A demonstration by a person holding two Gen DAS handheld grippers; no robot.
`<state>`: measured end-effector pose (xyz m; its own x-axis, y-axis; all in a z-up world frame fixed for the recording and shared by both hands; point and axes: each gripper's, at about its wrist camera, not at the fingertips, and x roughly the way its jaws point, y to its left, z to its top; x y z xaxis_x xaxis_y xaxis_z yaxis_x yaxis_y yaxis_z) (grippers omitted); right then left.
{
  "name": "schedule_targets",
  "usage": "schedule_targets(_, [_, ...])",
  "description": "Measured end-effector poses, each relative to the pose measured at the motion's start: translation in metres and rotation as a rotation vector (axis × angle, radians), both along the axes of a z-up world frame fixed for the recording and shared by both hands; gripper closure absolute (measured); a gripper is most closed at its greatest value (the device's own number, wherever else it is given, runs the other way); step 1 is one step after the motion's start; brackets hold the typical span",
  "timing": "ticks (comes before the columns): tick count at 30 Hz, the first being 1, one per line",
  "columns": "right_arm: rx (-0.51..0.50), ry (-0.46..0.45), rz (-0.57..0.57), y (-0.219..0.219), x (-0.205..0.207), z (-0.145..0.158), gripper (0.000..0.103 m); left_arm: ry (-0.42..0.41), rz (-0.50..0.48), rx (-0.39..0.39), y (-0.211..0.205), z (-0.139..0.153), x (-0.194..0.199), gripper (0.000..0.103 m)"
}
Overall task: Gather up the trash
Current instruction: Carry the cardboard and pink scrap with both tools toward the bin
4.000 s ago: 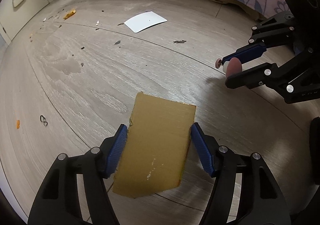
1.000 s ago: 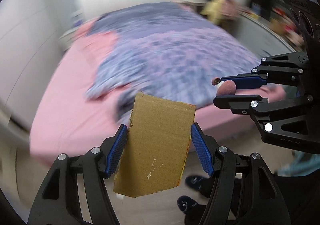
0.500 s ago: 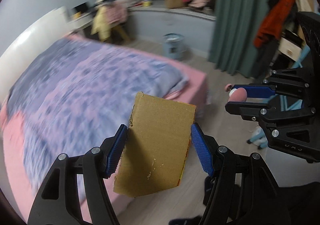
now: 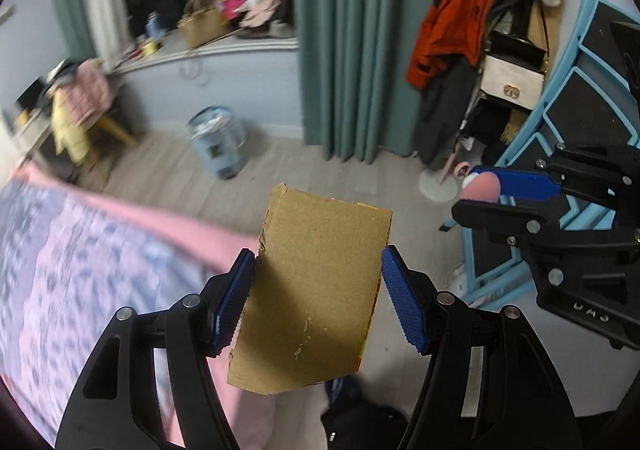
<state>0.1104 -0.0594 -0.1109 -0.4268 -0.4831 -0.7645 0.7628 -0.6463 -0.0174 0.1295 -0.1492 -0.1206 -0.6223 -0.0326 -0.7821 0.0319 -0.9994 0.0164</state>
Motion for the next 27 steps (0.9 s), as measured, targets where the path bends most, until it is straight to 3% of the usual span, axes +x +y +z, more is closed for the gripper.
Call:
schedule_targets(9, [0.046, -0.013, -0.144, 0.001, -0.147, -0.002, 0.078, 0.020, -0.128, 0.047, -0.020, -0.003, -0.173, 0.040])
schedule_targets(14, [0.078, 0.000, -0.185, -0.007, -0.226, 0.001, 0.078, 0.015, -0.192, 0.024, -0.030, 0.000, -0.256, 0.040])
schedule_targets(22, [0.069, 0.003, -0.142, -0.024, -0.346, -0.008, 0.078, 0.001, -0.164, 0.022, -0.058, -0.010, -0.379, 0.040])
schedule_targets(27, [0.061, -0.009, -0.028, -0.047, -0.443, -0.019, 0.078, 0.002, -0.032, 0.031, -0.094, -0.017, -0.456, 0.040])
